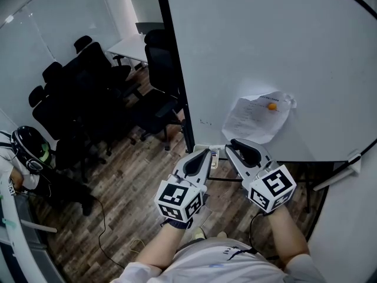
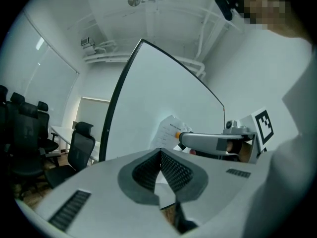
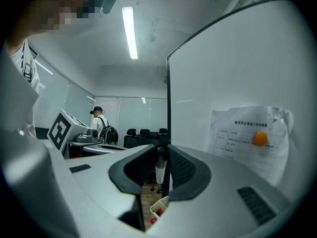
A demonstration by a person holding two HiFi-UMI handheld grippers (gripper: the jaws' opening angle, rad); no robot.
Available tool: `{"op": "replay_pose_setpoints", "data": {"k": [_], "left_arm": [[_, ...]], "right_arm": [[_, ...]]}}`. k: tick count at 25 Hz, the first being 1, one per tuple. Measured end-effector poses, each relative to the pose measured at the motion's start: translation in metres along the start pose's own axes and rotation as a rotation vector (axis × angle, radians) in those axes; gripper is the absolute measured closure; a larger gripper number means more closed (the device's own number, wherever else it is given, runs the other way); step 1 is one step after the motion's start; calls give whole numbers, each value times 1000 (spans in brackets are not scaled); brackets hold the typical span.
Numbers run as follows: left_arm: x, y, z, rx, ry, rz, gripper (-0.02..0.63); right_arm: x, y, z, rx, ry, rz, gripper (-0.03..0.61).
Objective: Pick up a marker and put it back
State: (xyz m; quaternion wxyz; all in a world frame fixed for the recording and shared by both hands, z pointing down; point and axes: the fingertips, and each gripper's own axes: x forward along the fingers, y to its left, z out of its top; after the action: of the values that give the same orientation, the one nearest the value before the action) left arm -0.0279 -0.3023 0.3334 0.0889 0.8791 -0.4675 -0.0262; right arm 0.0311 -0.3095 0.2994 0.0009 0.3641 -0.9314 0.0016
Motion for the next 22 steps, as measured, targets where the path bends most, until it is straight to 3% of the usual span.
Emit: {"op": "replay_pose_setpoints", "data": {"k": [12, 22], "left_arm": [[-8, 11, -6, 2, -5, 23, 603], [-13, 55, -54, -55, 33, 79, 603]], "right_arm": [[6, 6, -12, 16, 22, -18, 491], [35, -11, -124, 174, 173, -86, 491]]}}
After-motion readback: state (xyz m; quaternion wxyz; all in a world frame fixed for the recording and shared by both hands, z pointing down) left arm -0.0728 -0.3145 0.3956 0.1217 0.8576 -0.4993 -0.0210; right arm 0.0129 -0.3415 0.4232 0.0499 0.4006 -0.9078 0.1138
